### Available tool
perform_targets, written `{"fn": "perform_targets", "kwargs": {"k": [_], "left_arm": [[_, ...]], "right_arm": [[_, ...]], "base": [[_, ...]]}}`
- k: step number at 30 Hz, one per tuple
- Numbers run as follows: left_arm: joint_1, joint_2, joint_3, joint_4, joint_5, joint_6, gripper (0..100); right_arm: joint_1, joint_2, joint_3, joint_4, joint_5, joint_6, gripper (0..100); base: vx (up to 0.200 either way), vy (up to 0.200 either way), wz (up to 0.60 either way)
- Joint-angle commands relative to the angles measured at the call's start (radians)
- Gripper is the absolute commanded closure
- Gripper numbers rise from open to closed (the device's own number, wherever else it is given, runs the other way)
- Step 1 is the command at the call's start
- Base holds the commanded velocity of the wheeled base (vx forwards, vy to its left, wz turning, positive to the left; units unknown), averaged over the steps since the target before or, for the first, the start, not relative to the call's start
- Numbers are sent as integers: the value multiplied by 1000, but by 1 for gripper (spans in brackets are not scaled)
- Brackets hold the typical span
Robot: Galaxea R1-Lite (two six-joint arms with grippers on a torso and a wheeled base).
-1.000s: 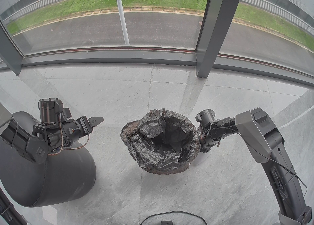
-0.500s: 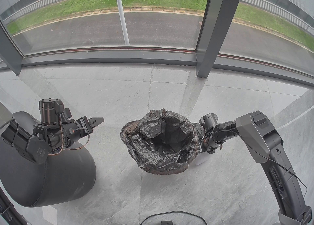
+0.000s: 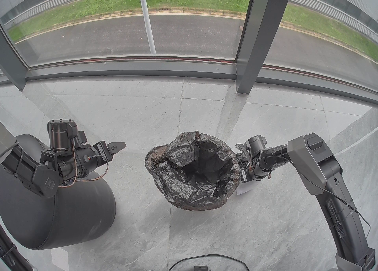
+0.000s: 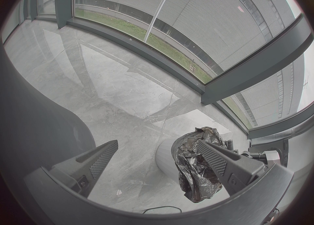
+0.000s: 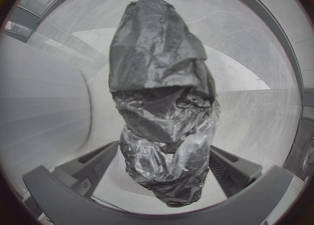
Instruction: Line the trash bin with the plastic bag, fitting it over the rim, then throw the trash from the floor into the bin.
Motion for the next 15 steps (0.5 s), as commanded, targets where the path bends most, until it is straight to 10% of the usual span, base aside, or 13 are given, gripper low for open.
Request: {"fn": "perform_targets", "kwargs": {"k": [1,15], "left_arm": [[0,2,0,0,0,-1,0],[0,-11,1,-2,-2,-2,0]], "right_arm": [[-4,3,0,0,-1,3,100],[-4,-85,0,66,-15,11,100]], "base": [[0,0,0],[0,0,0]]}}
